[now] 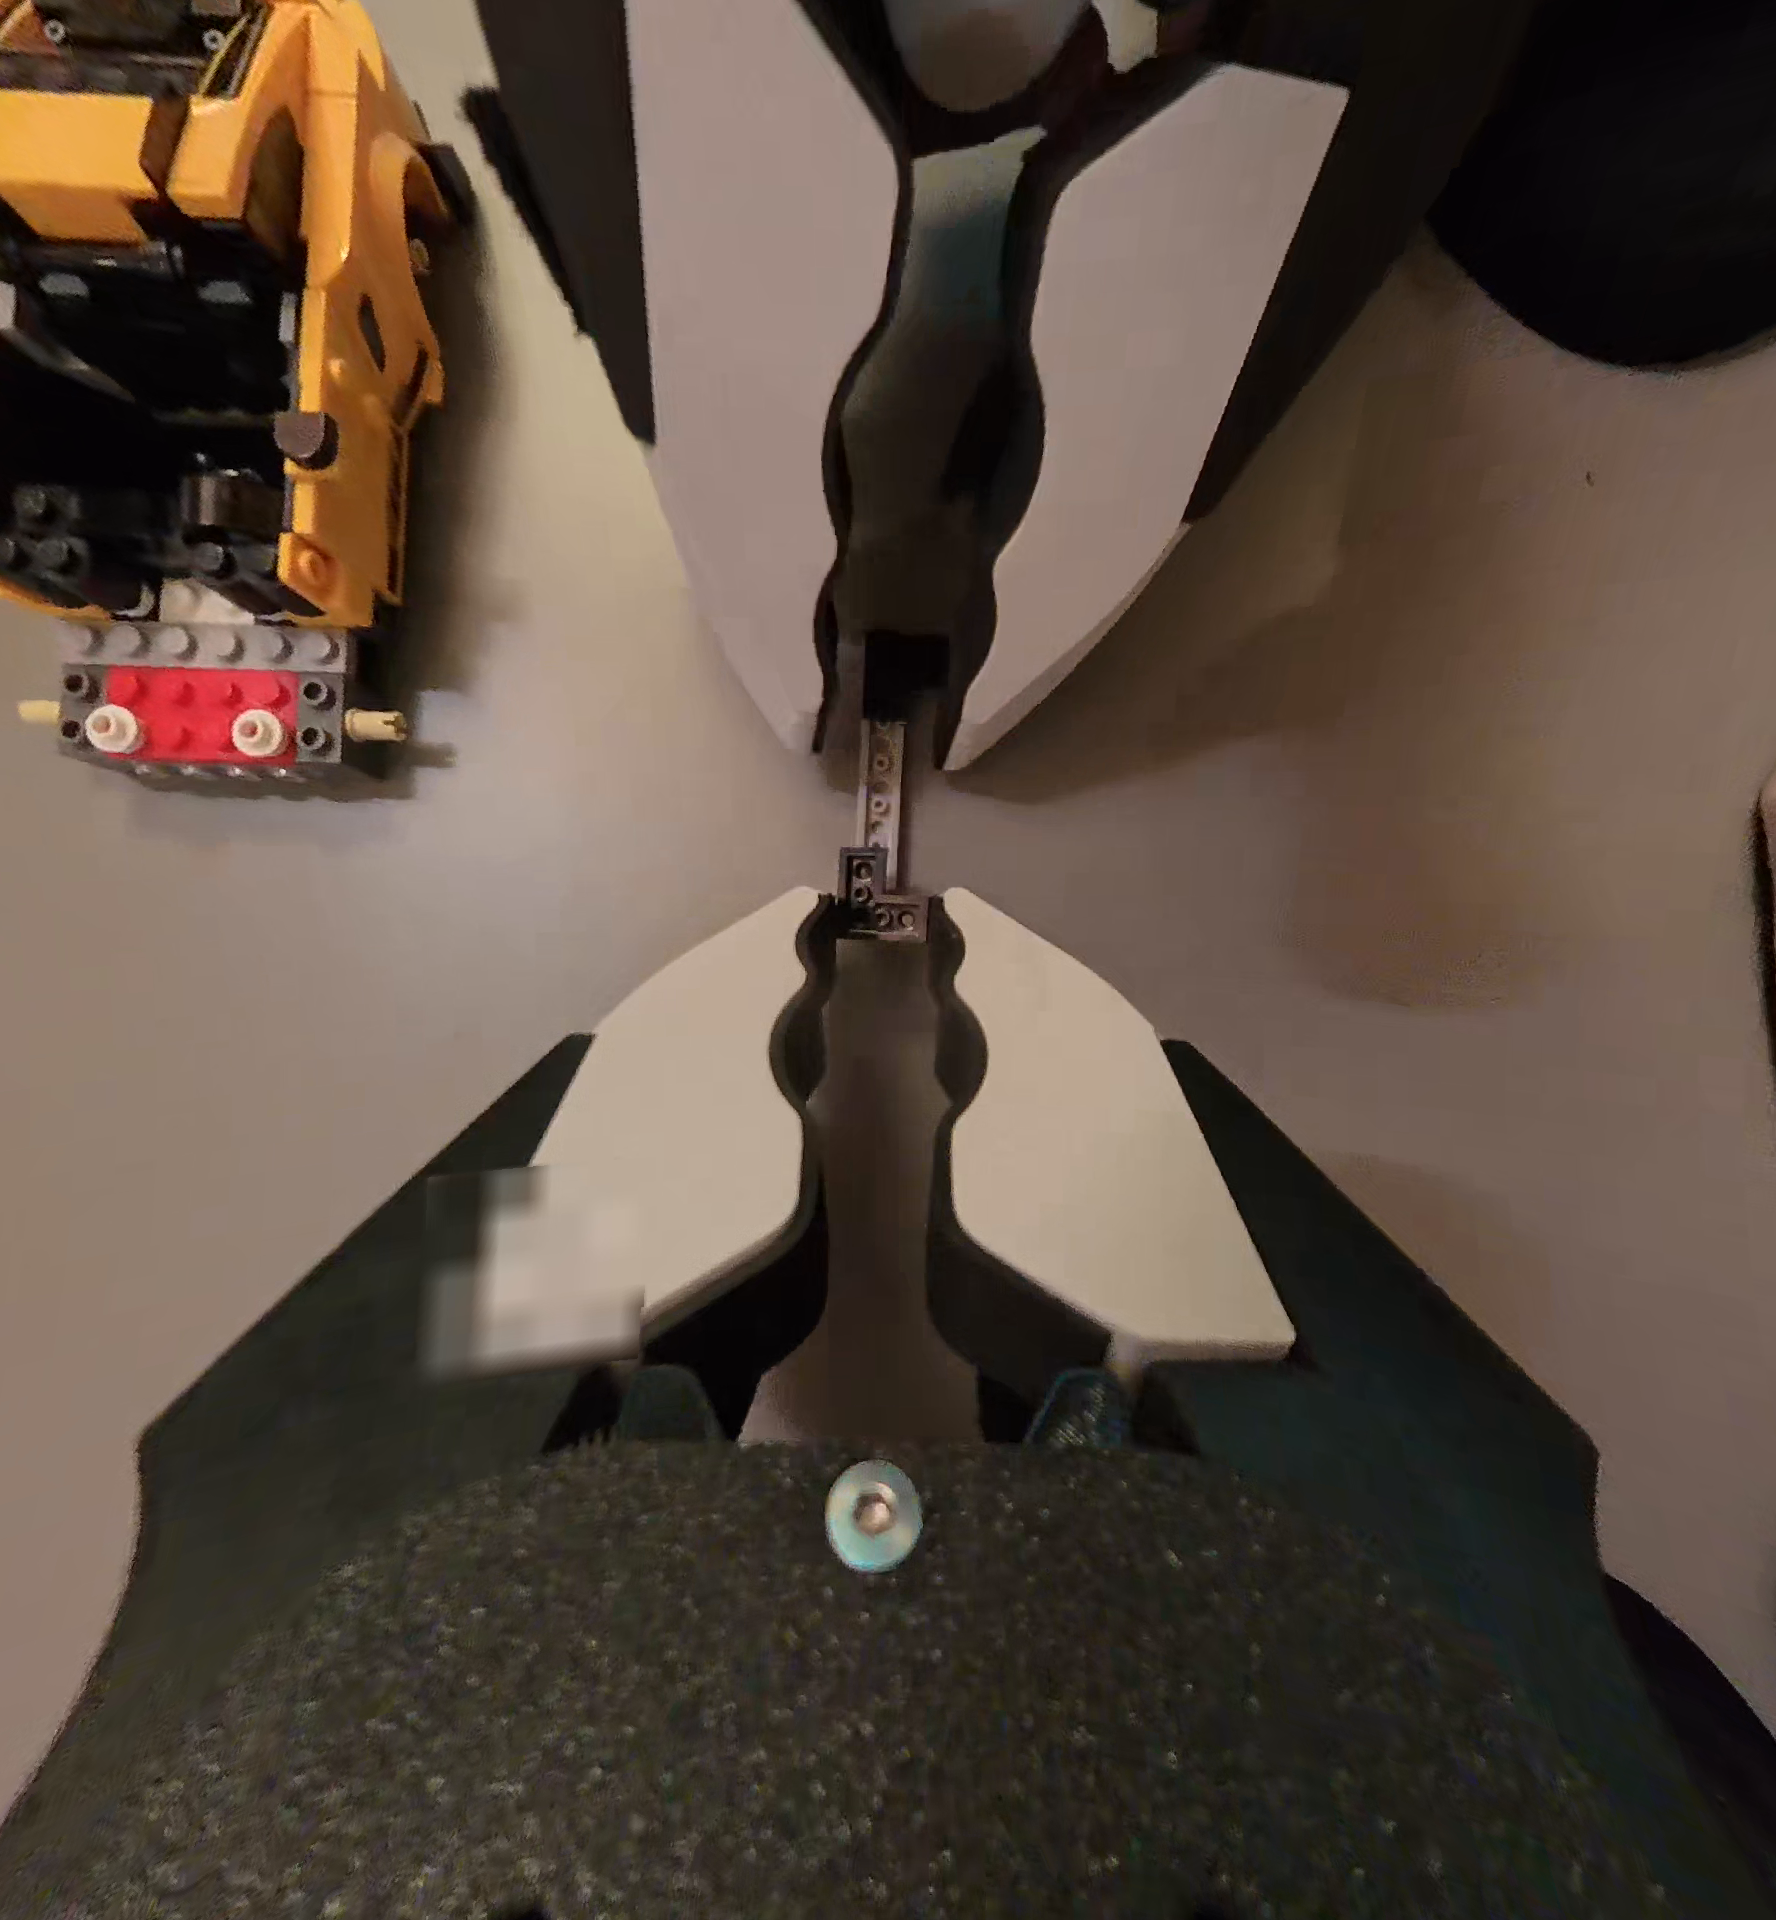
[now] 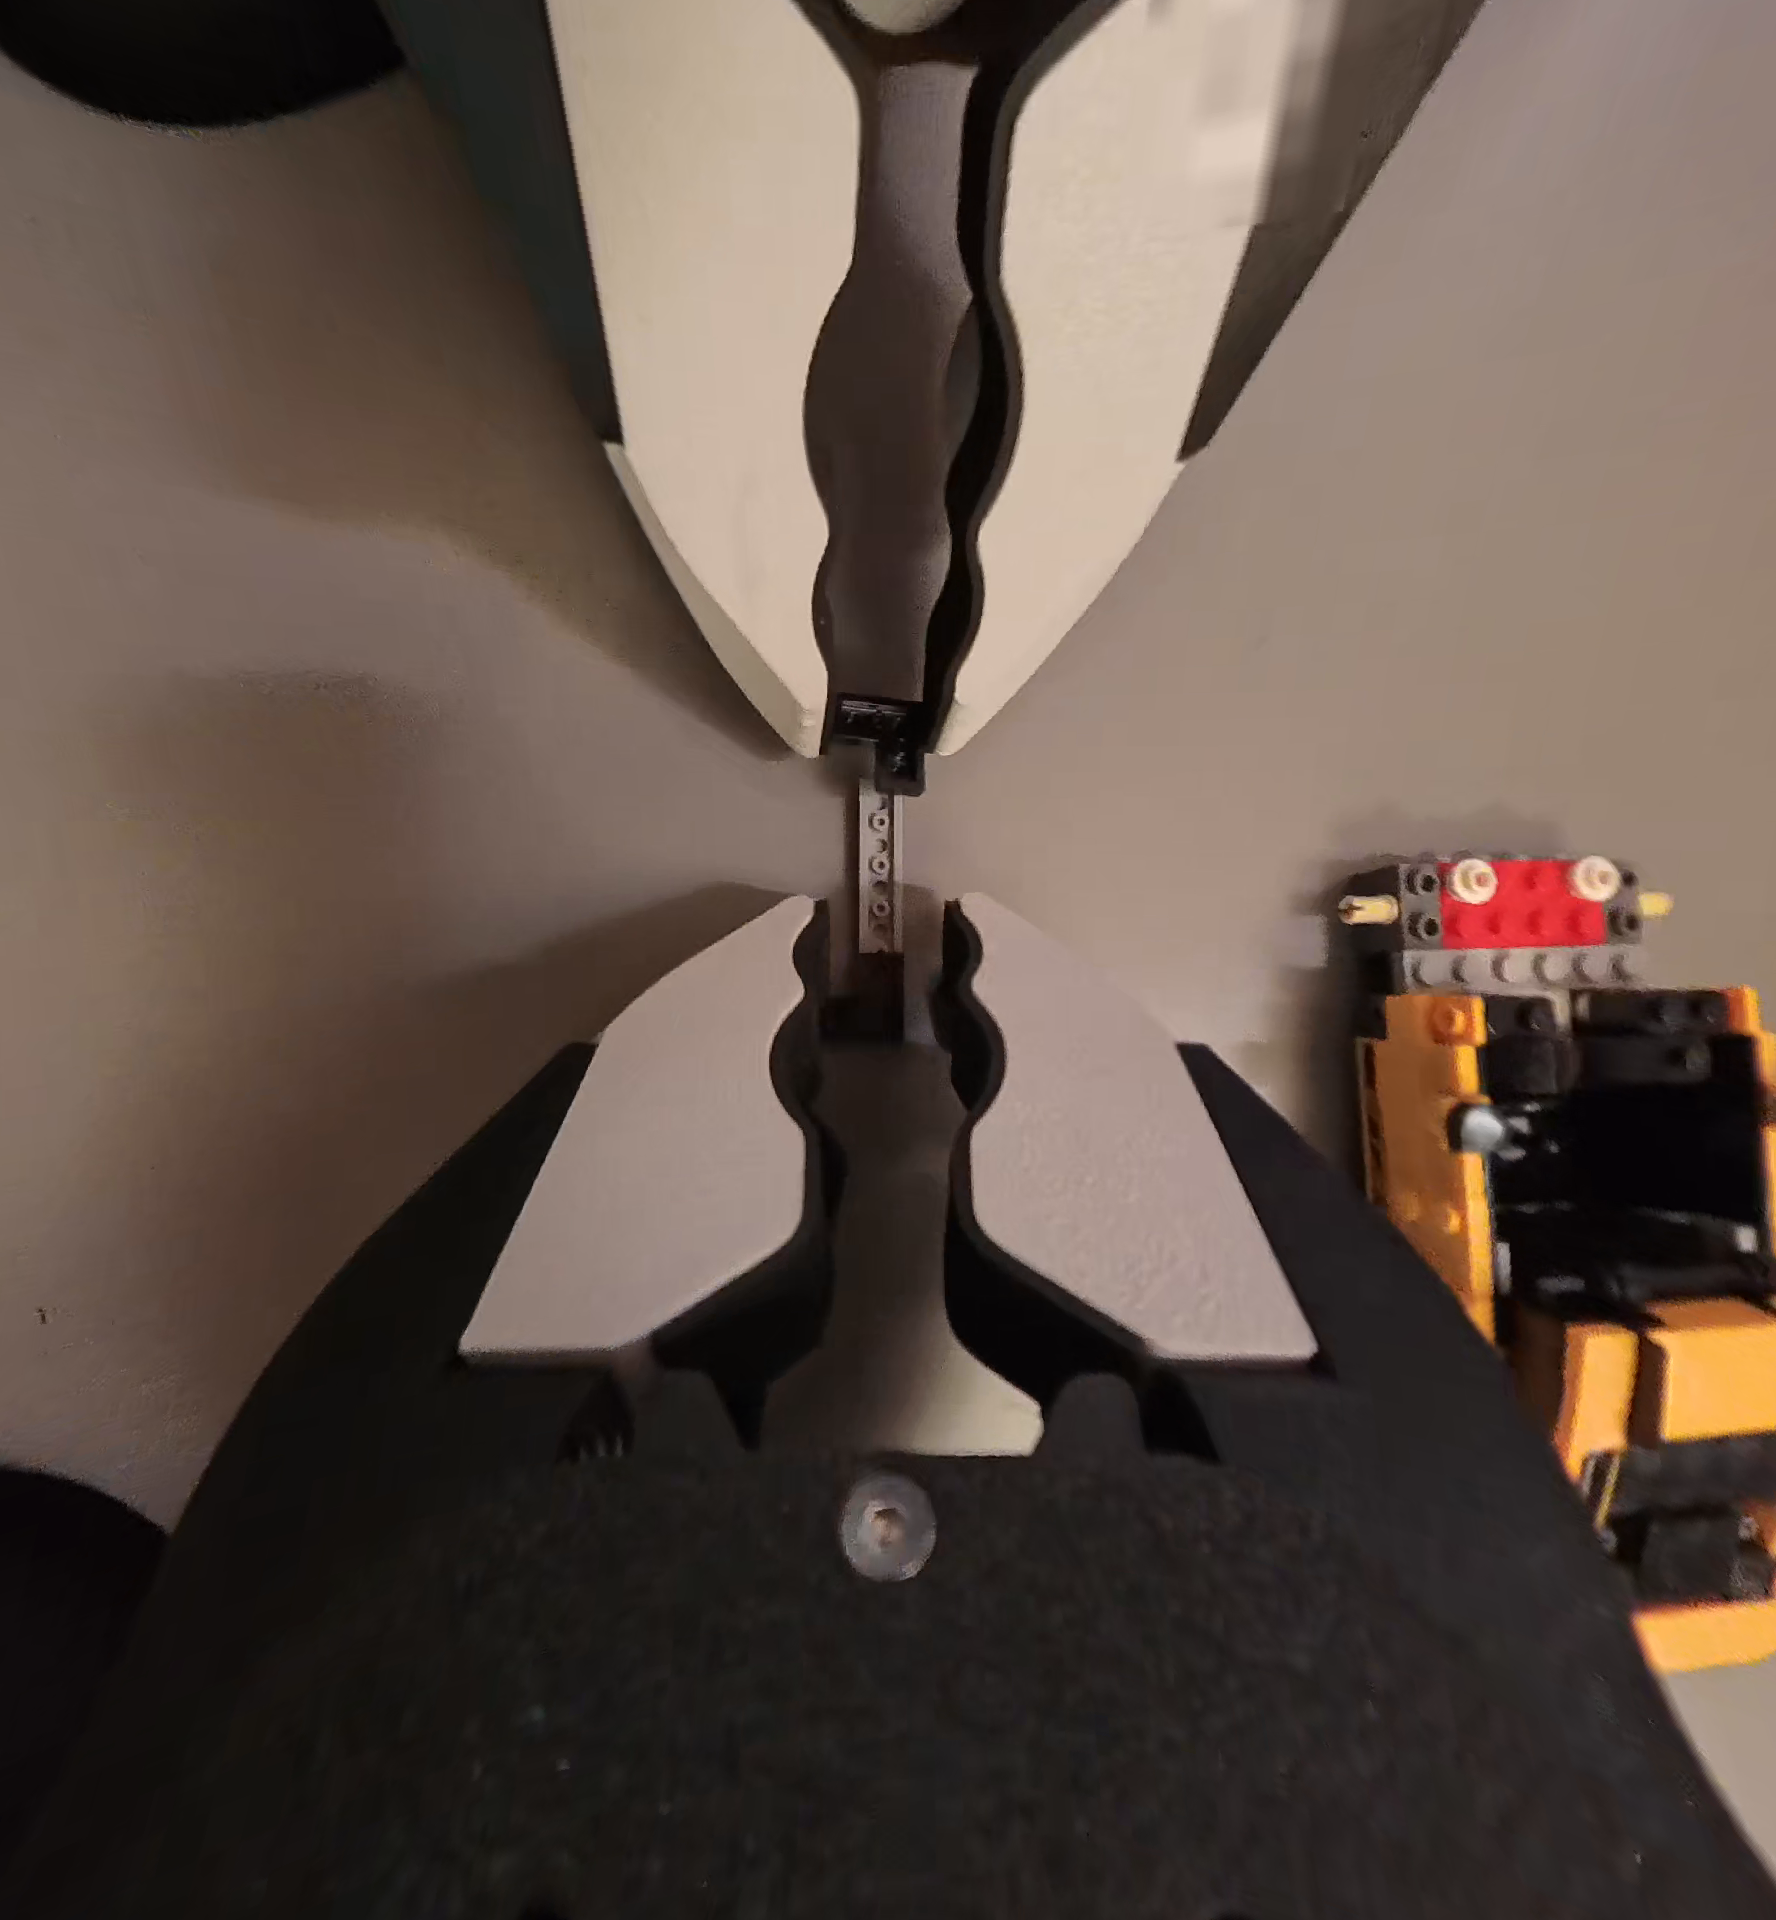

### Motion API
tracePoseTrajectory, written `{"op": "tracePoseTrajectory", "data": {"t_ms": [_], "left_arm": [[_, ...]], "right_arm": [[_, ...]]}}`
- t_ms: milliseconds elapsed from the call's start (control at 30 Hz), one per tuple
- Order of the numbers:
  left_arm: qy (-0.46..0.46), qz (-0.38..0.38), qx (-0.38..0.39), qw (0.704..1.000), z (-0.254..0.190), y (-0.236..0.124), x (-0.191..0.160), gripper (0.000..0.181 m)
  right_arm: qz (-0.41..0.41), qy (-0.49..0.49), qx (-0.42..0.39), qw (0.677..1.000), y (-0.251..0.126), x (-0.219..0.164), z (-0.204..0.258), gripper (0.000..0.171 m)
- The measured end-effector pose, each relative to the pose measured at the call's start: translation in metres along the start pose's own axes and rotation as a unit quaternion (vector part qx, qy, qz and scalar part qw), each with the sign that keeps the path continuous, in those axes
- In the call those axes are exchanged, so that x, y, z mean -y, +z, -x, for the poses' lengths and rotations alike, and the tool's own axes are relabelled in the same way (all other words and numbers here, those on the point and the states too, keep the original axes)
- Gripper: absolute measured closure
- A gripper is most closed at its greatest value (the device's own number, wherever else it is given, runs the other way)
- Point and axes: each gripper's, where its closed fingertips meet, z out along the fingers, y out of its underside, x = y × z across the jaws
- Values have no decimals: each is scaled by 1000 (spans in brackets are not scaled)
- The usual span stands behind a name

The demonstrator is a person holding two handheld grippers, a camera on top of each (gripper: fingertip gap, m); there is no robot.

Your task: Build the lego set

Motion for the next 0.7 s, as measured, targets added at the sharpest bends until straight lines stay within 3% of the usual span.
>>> {"op": "tracePoseTrajectory", "data": {"t_ms": [233,700], "left_arm": [[-1,12,-6,1000,0,7,0,164],[9,12,-4,1000,-1,15,5,165]], "right_arm": [[28,-3,36,999,5,1,4,163],[-1,52,34,998,3,1,5,164]]}}
